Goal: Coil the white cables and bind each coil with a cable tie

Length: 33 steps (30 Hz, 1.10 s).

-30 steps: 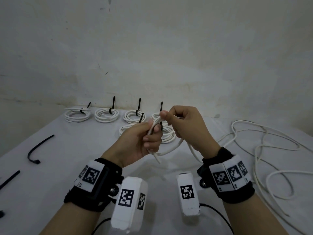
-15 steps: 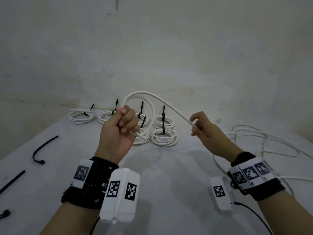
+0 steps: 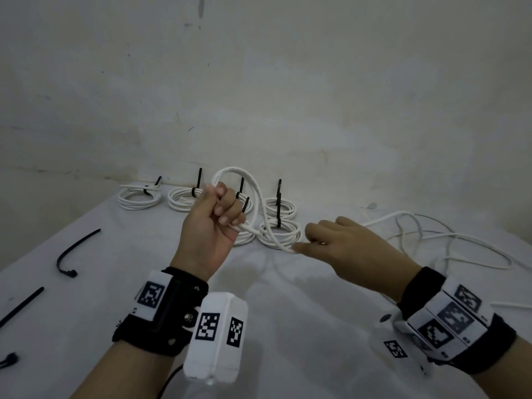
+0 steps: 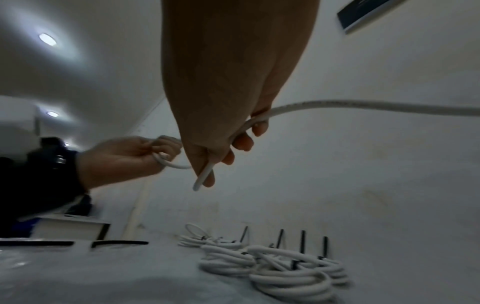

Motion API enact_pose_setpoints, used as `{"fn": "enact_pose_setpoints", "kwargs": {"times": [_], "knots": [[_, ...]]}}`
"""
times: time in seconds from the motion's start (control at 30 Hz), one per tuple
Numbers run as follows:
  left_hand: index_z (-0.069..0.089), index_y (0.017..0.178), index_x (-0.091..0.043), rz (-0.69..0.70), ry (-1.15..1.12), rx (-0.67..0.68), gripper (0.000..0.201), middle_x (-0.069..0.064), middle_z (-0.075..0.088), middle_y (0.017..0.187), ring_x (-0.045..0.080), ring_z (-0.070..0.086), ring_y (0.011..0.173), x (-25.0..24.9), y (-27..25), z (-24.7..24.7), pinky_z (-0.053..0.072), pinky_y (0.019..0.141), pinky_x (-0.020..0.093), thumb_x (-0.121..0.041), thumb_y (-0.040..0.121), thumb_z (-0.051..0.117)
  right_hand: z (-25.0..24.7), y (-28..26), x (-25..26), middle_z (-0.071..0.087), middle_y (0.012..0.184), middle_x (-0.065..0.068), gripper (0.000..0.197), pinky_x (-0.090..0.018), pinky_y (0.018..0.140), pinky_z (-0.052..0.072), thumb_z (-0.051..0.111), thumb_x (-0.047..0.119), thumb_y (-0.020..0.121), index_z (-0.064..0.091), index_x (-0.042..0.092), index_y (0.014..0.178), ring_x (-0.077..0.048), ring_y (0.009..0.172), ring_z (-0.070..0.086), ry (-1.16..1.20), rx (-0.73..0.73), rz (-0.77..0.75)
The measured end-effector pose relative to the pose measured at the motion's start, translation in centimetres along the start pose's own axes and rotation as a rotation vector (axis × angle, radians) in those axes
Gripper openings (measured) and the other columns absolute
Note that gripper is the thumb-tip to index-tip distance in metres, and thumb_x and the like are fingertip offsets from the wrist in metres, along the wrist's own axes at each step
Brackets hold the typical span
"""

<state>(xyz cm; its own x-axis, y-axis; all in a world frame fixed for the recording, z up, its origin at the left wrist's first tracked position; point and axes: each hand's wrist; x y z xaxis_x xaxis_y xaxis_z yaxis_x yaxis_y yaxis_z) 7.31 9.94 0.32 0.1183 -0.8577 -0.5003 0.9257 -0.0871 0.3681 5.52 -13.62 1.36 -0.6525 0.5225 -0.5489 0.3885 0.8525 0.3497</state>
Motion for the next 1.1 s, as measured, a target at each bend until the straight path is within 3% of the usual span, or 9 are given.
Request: {"fn": "enact_pose_setpoints", "kwargs": {"times": [0.1,0.2,0.33,0.47,0.6,0.7,0.83,0.93,1.1], "knots": [[0.038,0.074,-0.017,-0.027,0.036,0.02,0.024,-0.009,0.033,0.05,0.003,0.031,0.04,0.6,-0.1,0.2,0.034,0.044,0.016,-0.031,0.092,0.033,-1.3,1.4,1.6,0.047,0.093,0.0,0.039,-0.028,0.064,0.027,0.039,-0.002,0.079,0.066,0.016,0.102,-0.017,0.077,0.041,0.02,-0.073,-0.066],[0.036,0.074,-0.016,-0.064,0.09,0.049,0.021,-0.008,0.033,0.05,0.003,0.031,0.041,1.2,-0.6,0.7,0.034,0.045,0.016,-0.03,0.089,0.035,-2.7,2.8,2.6,0.058,0.088,-0.001,0.027,-0.027,0.064,0.029,0.054,-0.002,0.083,0.069,0.015,0.097,-0.018,0.076,0.048,0.117,-0.159,-0.066],[0.035,0.074,-0.014,-0.143,0.142,0.087,0.023,-0.006,0.032,0.051,0.004,0.032,0.042,2.1,-1.4,1.8,0.033,0.045,0.015,-0.031,0.089,0.035,-4.4,4.4,3.0,0.061,0.086,-0.001,0.005,-0.018,0.063,0.025,0.06,0.017,0.088,0.058,0.017,0.093,-0.014,0.073,0.047,0.318,-0.292,0.017],[0.041,0.082,-0.011,-0.191,0.264,0.114,0.024,-0.001,0.039,0.057,0.007,0.041,0.047,3.1,-2.1,2.0,0.039,0.048,0.018,-0.031,0.094,0.035,-5.1,4.7,2.4,0.06,0.082,0.01,0.017,-0.024,0.054,0.042,0.071,0.03,0.078,0.061,0.017,0.083,-0.007,0.067,0.052,0.445,-0.314,0.198],[0.045,0.088,-0.011,-0.231,0.296,0.114,0.022,-0.002,0.056,0.06,0.008,0.049,0.048,3.7,-2.5,2.4,0.044,0.048,0.021,-0.031,0.093,0.037,-5.1,5.0,1.6,0.059,0.08,0.013,0.021,-0.026,0.057,0.044,0.073,0.035,0.076,0.06,0.019,0.079,-0.003,0.068,0.05,0.553,-0.28,0.297],[0.048,0.088,-0.01,-0.264,0.266,0.092,0.028,-0.002,0.048,0.053,0.008,0.043,0.043,3.8,-2.6,2.7,0.04,0.044,0.02,-0.026,0.101,0.029,-4.7,5.2,1.4,0.058,0.08,0.007,0.02,-0.026,0.056,0.041,0.07,0.034,0.08,0.06,0.016,0.081,-0.005,0.066,0.048,0.571,-0.265,0.312],[0.049,0.069,-0.015,-0.351,0.198,0.144,0.031,-0.002,0.039,0.052,0.003,0.028,0.034,3.4,-2.6,2.7,0.027,0.039,0.015,-0.031,0.092,0.036,-4.6,5.5,0.9,0.054,0.078,0.007,0.021,-0.025,0.054,0.039,0.065,0.034,0.085,0.057,0.015,0.082,0.0,0.062,0.043,0.569,-0.274,0.316],[0.046,0.061,-0.015,-0.438,0.125,0.141,0.039,-0.004,0.031,0.047,0.002,0.02,0.029,3.0,-2.3,2.4,0.017,0.034,0.016,-0.031,0.094,0.034,-4.0,5.5,-0.2,0.048,0.07,0.006,0.028,-0.028,0.05,0.039,0.058,0.04,0.087,0.056,0.013,0.078,-0.01,0.057,0.042,0.442,-0.287,0.323],[0.046,0.061,-0.015,-0.447,0.07,0.113,0.04,-0.006,0.026,0.046,0.007,0.006,0.037,2.3,-2.1,2.0,0.009,0.037,0.018,-0.04,0.092,0.035,-2.3,4.9,-2.0,0.046,0.069,0.008,0.031,-0.021,0.057,0.036,0.054,0.037,0.091,0.071,0.011,0.086,-0.007,0.058,0.043,0.552,-0.289,0.418]]}}
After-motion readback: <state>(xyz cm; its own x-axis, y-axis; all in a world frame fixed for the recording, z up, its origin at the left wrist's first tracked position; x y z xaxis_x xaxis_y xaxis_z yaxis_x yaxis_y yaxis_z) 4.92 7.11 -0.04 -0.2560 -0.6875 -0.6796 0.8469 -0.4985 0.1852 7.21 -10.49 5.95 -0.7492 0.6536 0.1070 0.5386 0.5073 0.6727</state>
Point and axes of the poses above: each hand's wrist, its own y-axis towards the middle knuckle, its own z-axis out of the palm, x = y × z
